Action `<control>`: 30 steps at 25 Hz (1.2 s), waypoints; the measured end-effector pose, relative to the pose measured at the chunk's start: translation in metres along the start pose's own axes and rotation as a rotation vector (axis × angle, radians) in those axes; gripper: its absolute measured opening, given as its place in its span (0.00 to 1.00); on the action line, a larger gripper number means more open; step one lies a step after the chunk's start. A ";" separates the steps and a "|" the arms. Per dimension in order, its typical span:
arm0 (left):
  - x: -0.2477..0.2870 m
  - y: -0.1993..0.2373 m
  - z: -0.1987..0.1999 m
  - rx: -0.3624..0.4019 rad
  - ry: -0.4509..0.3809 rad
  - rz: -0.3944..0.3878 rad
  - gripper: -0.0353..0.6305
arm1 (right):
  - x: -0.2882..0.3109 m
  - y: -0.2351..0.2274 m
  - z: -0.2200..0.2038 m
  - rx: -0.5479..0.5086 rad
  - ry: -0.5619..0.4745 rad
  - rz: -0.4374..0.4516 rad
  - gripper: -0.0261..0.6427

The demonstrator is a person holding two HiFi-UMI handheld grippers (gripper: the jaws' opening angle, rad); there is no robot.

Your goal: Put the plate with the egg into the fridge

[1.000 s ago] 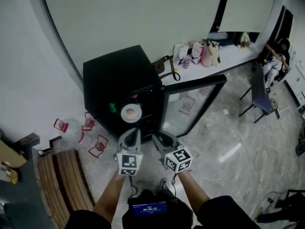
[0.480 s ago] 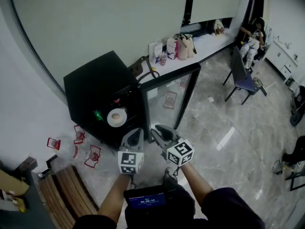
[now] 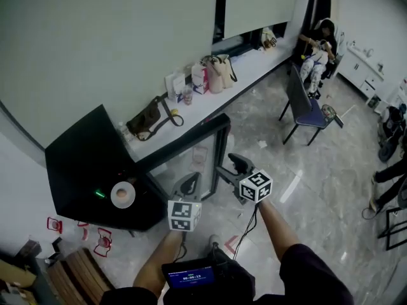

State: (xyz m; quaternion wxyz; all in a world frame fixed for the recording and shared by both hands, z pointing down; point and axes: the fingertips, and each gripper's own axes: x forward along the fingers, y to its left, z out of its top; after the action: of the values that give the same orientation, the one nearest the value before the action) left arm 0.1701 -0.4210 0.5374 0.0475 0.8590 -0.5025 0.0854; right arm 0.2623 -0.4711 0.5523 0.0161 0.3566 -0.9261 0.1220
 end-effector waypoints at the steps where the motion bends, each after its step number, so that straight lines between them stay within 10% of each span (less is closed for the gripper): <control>1: 0.018 -0.002 0.001 -0.003 0.005 0.000 0.07 | 0.008 -0.022 0.003 -0.015 0.024 0.006 0.48; 13: 0.083 0.007 0.003 -0.024 0.078 0.060 0.07 | 0.080 -0.086 -0.001 -0.144 0.206 0.135 0.57; 30: -0.049 -0.070 -0.014 0.003 0.044 -0.084 0.07 | -0.073 0.010 -0.034 -0.039 0.126 -0.144 0.57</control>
State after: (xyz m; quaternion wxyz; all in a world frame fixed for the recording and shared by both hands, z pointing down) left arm 0.2063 -0.3425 0.5419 0.0606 0.8773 -0.4648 0.1031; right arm 0.3078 -0.4081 0.5743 0.0897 0.4133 -0.8975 0.1247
